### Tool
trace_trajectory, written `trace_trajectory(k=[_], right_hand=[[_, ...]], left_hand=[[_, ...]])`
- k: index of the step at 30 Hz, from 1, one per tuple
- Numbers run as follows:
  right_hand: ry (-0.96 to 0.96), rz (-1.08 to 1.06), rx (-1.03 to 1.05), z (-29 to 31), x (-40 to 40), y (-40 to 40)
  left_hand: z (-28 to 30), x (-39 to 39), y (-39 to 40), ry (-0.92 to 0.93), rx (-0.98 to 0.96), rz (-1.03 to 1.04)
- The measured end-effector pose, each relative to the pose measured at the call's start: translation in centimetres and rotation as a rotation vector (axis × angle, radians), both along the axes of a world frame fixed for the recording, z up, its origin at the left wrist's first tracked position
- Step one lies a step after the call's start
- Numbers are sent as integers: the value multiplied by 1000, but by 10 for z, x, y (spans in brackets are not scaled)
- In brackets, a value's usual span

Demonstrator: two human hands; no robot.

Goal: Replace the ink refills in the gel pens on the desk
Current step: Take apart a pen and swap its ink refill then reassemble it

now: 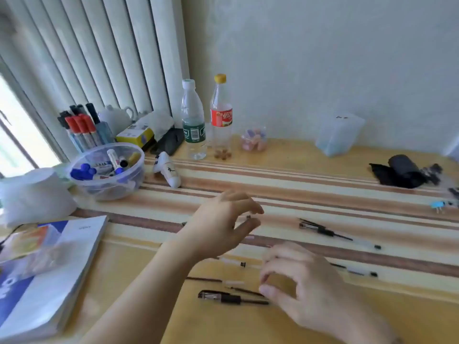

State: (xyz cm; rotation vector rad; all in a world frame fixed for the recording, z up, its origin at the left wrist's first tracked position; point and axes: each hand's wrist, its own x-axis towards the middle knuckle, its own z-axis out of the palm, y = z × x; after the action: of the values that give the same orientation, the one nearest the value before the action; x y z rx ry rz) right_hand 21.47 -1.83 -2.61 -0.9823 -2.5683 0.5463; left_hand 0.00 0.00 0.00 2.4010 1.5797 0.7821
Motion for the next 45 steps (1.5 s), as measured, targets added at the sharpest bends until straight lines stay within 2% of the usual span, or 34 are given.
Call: trace_trajectory(k=[3,5,8,13,17,20,24,26,28,31,33,37,45], right_hand=[[-76,-22,99,-10,-3,-12],[-113,-23,143,-11,-4,-16],[-158,-9,144,-14,-8,-17],[-221,6,141,-19,-12,-17],[-170,31,160,-20,-12,-16],[-130,22,149,-20,-11,-15],[-9,-131,217,-15,-1,-10],[108,-217,214,-14,3,-9],[204,-253,184,-17,2,-8],[247,-252,199,-18,-2,-11],[228,-237,218,-17,-3,-11],[201,-233,272,-18,-3,-9],[151,-224,249,-16,-4,-10]], left_hand=[[-14,-7,-16,110,33,-48],[-21,-12,-25,110,43,-58],[-31,-19,-30,-123,115,16],[-37,-16,-32,-228,242,4],[-43,-11,-34,-156,225,-46],[-44,-8,-31,-209,175,-61],[-37,-6,-36,-312,98,-128],[-35,-4,-40,-240,89,-160],[-37,1,-41,-66,176,-130],[-40,7,-40,67,255,-108],[-39,9,-41,113,242,-115],[-37,7,-48,60,164,-126],[-37,6,-46,2,119,-109]])
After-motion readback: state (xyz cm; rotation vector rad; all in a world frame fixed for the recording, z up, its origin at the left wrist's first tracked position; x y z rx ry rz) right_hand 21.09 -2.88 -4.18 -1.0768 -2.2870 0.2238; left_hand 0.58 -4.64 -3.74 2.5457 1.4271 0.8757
